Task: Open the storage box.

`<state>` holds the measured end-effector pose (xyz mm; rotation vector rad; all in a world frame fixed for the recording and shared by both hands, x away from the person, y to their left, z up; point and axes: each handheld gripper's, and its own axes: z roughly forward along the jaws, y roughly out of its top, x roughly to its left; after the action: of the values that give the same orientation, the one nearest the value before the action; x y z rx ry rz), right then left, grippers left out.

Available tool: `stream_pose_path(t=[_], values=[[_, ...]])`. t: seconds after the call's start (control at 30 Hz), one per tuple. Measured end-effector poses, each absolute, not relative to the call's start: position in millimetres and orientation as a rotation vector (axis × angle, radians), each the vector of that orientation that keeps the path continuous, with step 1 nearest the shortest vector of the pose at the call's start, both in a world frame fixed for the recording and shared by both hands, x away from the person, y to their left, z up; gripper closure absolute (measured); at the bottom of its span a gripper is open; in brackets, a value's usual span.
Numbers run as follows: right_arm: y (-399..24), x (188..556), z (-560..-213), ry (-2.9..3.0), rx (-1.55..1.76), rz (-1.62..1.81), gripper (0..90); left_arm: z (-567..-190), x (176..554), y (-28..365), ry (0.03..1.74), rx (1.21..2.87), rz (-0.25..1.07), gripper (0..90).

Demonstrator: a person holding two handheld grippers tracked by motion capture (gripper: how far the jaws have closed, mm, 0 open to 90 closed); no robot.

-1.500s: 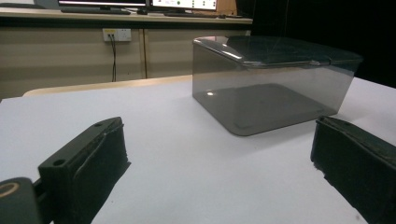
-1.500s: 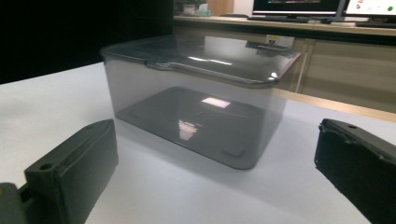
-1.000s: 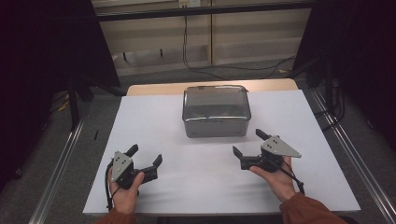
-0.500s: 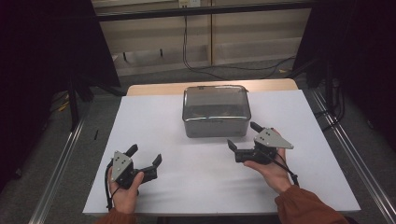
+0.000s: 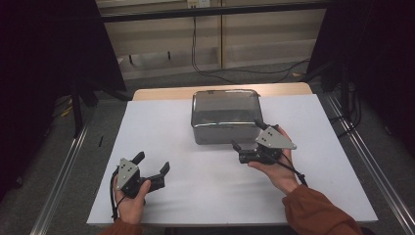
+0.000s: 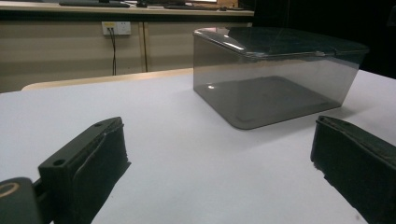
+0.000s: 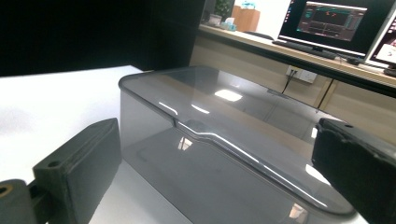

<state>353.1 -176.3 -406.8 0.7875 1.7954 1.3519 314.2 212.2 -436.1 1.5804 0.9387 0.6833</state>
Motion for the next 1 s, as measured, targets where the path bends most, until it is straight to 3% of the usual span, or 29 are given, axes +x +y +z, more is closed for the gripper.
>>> stream_pose_path(t=[0.37,1.0], values=[[-162,360,-406,1.831,0.625,1.210,5.8,-436,314,212,0.937,1.578,0.680,3.4],[-138,366,-414,1.843,0.197,0.784,23.6,-436,315,214,0.937,1.590,0.684,3.4]])
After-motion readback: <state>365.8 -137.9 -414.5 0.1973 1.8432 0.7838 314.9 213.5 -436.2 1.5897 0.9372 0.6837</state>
